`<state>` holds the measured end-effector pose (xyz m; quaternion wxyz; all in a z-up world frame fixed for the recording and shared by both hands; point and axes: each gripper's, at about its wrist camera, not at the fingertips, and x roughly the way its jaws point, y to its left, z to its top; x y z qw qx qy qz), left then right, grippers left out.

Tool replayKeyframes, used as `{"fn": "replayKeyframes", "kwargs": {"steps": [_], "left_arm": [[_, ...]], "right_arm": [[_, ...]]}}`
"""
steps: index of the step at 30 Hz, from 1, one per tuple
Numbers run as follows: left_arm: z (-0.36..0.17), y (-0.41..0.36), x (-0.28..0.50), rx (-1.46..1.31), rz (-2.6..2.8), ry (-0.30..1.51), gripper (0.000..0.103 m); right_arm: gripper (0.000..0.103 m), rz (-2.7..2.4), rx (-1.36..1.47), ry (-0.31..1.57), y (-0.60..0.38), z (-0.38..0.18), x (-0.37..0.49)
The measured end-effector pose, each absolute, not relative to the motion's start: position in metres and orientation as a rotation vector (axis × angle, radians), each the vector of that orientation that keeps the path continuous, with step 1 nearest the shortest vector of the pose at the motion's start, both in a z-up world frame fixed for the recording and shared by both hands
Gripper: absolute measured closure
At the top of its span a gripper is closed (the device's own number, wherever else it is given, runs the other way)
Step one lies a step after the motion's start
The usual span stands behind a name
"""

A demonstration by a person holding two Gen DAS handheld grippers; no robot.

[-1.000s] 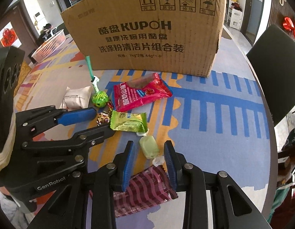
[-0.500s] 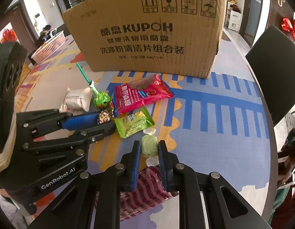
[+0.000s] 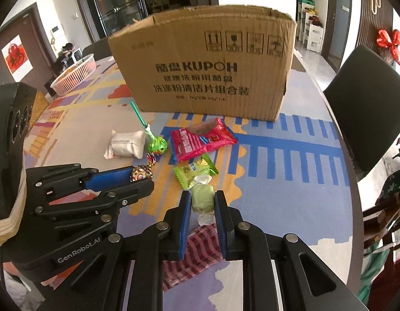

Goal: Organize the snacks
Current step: 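Carry both candies over the box and open both tools to drop them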

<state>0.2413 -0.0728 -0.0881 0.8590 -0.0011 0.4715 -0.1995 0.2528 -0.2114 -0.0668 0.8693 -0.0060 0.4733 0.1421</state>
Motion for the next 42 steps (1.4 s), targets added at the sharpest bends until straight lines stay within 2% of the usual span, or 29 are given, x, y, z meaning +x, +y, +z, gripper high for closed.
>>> {"fn": "replayKeyframes", "kwargs": {"steps": [26,42], "left_arm": [[0.040,-0.051,0.280,0.030,-0.345,0.713,0.080],[0.072,-0.046,0.328,0.052,-0.310,0.672,0.080]], "right_arm": [[0.083,0.293,0.026,0.722,-0.204,0.048,0.280],[0.083,0.282,0.053,0.677,-0.200,0.081,0.332]]}}
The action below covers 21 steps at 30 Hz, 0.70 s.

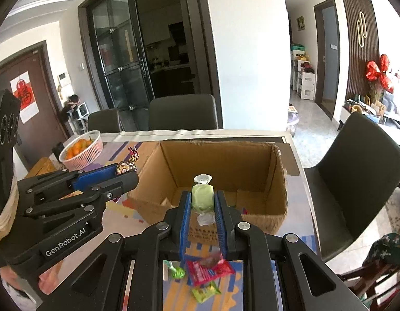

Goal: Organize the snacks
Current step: 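Carry both candies over the box and open both tools to drop them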

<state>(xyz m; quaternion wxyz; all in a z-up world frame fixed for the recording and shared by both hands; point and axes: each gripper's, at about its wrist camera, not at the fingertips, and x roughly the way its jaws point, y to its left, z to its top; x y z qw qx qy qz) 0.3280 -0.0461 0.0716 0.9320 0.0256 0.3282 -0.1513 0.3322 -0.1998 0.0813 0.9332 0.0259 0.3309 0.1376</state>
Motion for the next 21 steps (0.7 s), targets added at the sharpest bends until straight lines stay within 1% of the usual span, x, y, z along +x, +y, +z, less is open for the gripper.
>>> {"fn": "replayKeyframes", "kwargs": {"steps": [14,15,18,19,20,21], "left_arm": [[0.056,-0.043,0.376,0.051,-0.291,0.739,0.080],[0.055,-0.044,0.377,0.053,-0.286,0.741,0.078],[0.052,-0.039,0.380,0.044,-0.268,0.750,0.062],[0.051,-0.038,0.378,0.044,-0.267,0.748,0.059],[0.051,-0.037,0.377,0.047,-0.265,0.745,0.057],[0.051,-0.037,0.373,0.053,-0.256,0.740,0.054]], "right_arm": [[0.083,0.258,0.026,0.711,-0.194,0.072,0.385],[0.083,0.256,0.026,0.715,-0.193,0.071,0.388],[0.083,0.237,0.018,0.721,-0.192,0.066,0.393],[0.079,0.227,0.018,0.719,-0.192,0.065,0.393],[0.067,0.218,0.018,0.722,-0.193,0.064,0.393],[0.060,0.204,0.017,0.721,-0.194,0.063,0.391]]}}
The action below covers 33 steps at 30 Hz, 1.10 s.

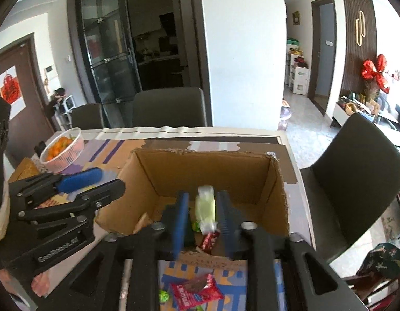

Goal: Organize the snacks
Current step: 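Carry both candies over the box and open both tools to drop them, then move both open tools back toward the remaining snacks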

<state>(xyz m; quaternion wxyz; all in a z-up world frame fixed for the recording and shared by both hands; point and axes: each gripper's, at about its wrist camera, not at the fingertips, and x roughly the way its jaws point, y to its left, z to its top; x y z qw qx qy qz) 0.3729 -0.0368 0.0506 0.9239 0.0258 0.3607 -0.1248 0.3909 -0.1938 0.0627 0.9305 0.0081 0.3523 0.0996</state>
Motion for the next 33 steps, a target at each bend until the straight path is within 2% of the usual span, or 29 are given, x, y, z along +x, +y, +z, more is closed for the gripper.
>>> {"fn": "replayKeyframes", "kwargs": {"steps": [1,4,6,8,10,11,13,16,19,33], "left_arm": [[0.050,-0.036,0.371,0.057,-0.251,0.736,0.049],[0.053,-0.034,0.356,0.071,-0.230,0.701,0.039],[0.055,-0.029,0.347,0.069,-0.213,0.679,0.035],[0.057,-0.024,0.339,0.066,-0.190,0.657,0.029],[0.058,-0.019,0.328,0.058,-0.152,0.620,0.027],[0.058,-0.017,0.323,0.057,-0.134,0.601,0.027],[0.059,-0.014,0.311,0.081,-0.115,0.563,0.017],[0.060,-0.015,0.300,0.145,-0.105,0.547,0.015],[0.061,-0.011,0.288,0.144,-0.120,0.547,0.012],[0.023,0.003,0.258,0.211,-0.205,0.615,0.011]], "right_arm": [[0.050,0.187,0.015,0.716,-0.195,0.062,0.389],[0.047,0.158,0.012,0.677,-0.197,0.063,0.376],[0.039,0.148,0.029,0.675,-0.199,0.063,0.371],[0.021,0.119,0.052,0.646,-0.202,0.064,0.361],[0.015,0.087,0.049,0.609,-0.202,0.065,0.351],[0.014,0.069,0.035,0.591,-0.201,0.065,0.345],[0.014,0.040,0.004,0.583,-0.198,0.066,0.337],[0.013,0.030,-0.016,0.582,-0.193,0.066,0.325],[0.003,0.023,-0.006,0.575,-0.192,0.067,0.311],[0.003,-0.016,0.055,0.660,-0.181,0.037,0.274]]}}
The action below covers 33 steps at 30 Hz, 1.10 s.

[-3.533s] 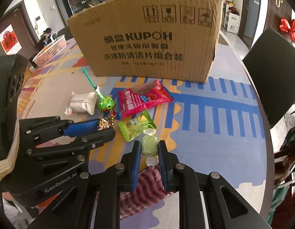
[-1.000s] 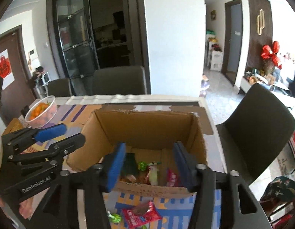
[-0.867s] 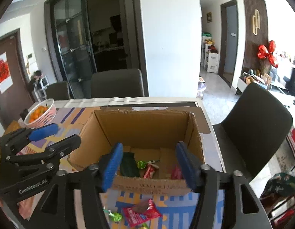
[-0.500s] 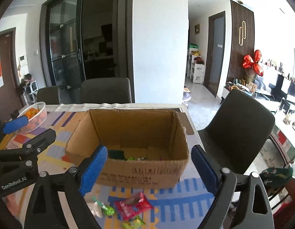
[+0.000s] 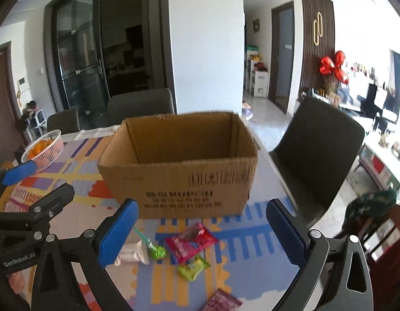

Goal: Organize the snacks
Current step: 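Move both open tools back toward the remaining snacks, then grasp the white biscuit bag with the left tool while the right tool grasps the yellow-green packet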

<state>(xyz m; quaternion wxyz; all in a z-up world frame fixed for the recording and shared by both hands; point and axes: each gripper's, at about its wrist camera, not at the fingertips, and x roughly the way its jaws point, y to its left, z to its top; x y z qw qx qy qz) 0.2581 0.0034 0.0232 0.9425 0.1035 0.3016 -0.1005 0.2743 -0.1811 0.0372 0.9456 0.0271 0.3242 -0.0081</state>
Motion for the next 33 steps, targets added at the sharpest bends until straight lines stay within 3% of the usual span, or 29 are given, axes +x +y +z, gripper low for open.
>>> {"fn": "replayKeyframes", "kwargs": {"steps": [9,33], "left_arm": [[-0.022,0.004,0.252,0.255,-0.255,0.712,0.011],[-0.105,-0.028,0.280,0.412,-0.389,0.893,0.012]], "right_arm": [[0.004,-0.023,0.069,0.777,-0.176,-0.007,0.269],[0.028,0.003,0.134,0.994,-0.177,-0.089,0.283]]}}
